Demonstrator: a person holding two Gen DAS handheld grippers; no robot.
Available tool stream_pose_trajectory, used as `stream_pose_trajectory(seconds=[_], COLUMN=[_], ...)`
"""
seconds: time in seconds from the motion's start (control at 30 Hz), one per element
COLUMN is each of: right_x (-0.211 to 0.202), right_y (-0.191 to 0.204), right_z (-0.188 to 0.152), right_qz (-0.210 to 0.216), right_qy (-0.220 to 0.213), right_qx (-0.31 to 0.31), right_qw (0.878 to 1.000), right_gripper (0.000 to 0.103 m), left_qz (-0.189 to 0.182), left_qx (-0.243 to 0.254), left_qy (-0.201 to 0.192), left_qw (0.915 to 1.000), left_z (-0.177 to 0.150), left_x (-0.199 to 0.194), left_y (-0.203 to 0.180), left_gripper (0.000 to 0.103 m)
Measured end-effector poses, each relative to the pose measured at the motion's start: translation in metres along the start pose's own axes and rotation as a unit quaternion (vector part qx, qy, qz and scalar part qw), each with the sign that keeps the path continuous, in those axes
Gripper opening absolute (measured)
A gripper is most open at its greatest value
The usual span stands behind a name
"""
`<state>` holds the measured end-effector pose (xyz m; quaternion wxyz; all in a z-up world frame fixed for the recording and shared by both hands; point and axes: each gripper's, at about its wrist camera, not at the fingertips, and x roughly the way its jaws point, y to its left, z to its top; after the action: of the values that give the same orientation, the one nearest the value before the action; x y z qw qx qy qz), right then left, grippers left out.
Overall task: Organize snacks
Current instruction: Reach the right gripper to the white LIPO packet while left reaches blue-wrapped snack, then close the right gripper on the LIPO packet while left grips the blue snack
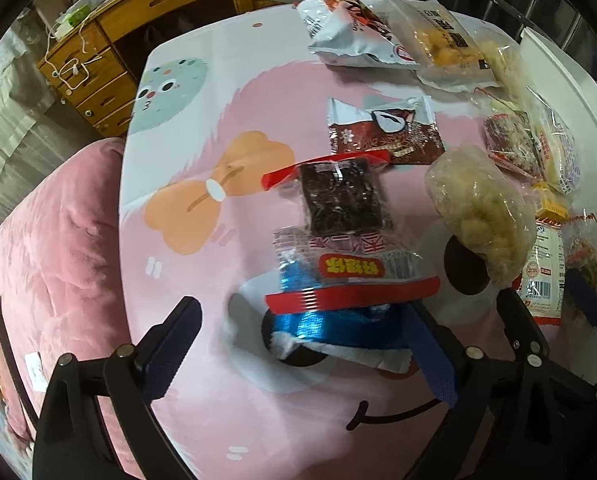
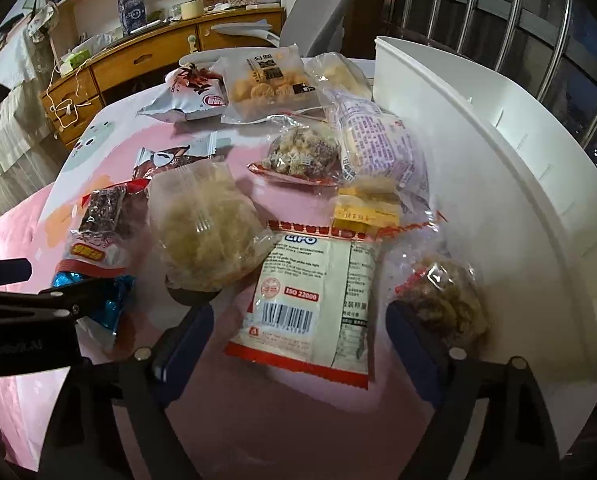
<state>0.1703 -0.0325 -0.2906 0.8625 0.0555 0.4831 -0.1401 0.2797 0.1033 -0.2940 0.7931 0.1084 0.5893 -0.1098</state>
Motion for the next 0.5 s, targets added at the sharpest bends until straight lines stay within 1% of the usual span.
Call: stream_pose_trajectory(seconds=[0.07,0.13,0.2,0.3,0.37,0.43,0.5], right_x=[0.001,0.004,0.006,0.006,0.006,0.005,0.005], right_y=[0.0,0.002,0.002,0.001,0.0,0.0,0.0], right_z=[0.0,0.001,0.002,0.003,0.003,0.004,0.006], right_qz=[0.0,0.007,0.011,0.016,0.018,0.021,0.023], right_qy=[0.0,0.006,0.002,0.004,0.003,0.002,0.006], right_qx=[-0.005,-0.012,-0.014,-0.014,-0.017,-0.022,-0.026], right_qw=[1.0,1.0,1.0,1.0,1.0,1.0,0.999], right_gripper=[0.08,0.076,0.076,0.075,0.07,0.063,0.062], left_qz=[-0.002,-0.008,-0.01,-0.02,-0.034,-0.038,-0.036], left_qx=[0.006,0.007,0.013,0.019,0.024,0.031,0.038], left_qy=[0.003,0.002,0.0,-0.002,-0.002,-0.001,-0.004], left_qw=[1.0,0.9999,0.9999,0.9996,0.9991,0.9988,0.9986], left_z=[0.001,0.002,0.004,0.004,0.004,0.004,0.002], left_x=[0.002,0.002,0.003,0.003,0.003,0.003,0.001], left_y=[-0.002,-0.004,-0.005,-0.009,-0.012,-0.016,-0.019], left_gripper=[0.092,0.088,0.084,0.075,0.061,0.056,0.055])
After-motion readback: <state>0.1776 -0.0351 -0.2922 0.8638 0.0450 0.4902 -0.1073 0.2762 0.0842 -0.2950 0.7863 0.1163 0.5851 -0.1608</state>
